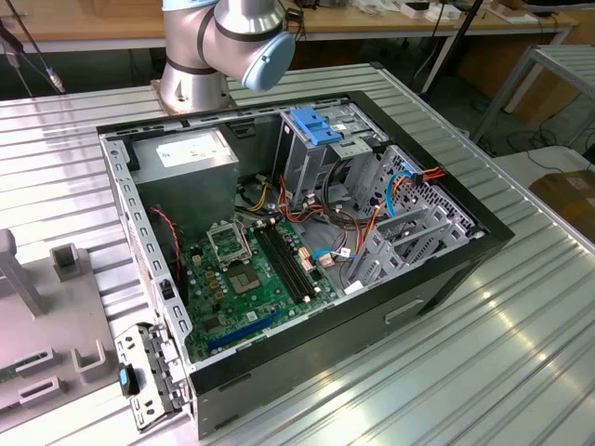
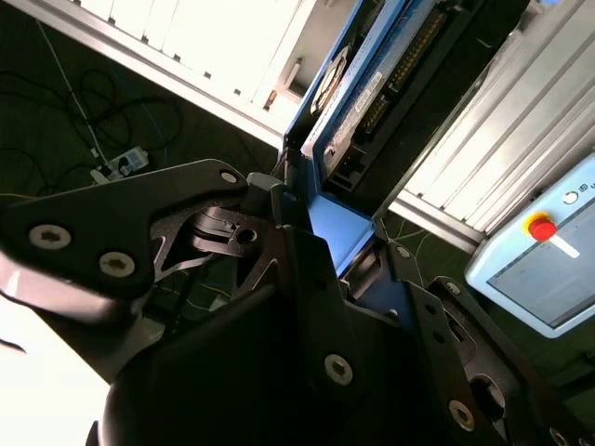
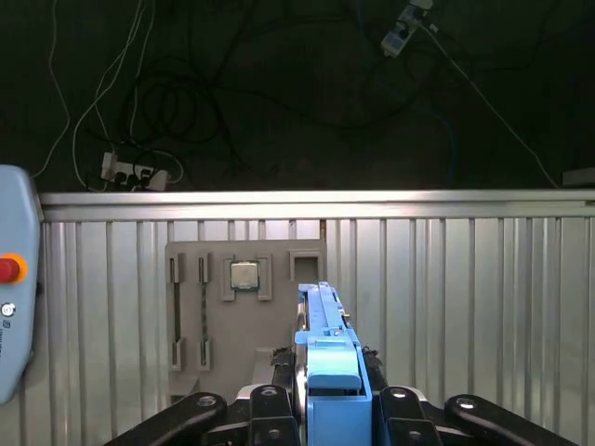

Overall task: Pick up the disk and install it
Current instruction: 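Pick up the disk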

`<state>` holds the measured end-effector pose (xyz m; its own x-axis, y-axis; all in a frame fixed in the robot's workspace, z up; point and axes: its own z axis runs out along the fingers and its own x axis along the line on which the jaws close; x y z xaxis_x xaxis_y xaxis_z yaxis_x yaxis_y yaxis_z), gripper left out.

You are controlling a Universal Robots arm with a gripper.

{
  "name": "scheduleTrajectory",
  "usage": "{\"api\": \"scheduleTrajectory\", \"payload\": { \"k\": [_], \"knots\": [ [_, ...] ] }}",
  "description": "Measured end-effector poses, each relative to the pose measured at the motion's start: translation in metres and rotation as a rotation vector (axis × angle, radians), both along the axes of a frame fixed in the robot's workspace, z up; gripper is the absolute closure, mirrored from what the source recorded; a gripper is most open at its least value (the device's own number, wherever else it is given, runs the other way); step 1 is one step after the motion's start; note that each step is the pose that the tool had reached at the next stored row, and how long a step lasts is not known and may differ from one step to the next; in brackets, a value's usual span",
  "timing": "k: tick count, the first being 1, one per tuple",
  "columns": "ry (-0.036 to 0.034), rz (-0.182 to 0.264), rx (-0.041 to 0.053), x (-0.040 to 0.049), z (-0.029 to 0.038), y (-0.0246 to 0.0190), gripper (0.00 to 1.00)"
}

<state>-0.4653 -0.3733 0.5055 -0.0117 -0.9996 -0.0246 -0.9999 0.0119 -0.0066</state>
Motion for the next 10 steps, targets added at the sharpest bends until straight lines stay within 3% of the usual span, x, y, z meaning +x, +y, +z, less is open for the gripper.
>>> {"api": "scheduleTrajectory", "payload": {
  "k": [10],
  "knots": [
    [0.0008,0.0,0.0,0.0,0.0148,0.0,0.63]
  ]
}}
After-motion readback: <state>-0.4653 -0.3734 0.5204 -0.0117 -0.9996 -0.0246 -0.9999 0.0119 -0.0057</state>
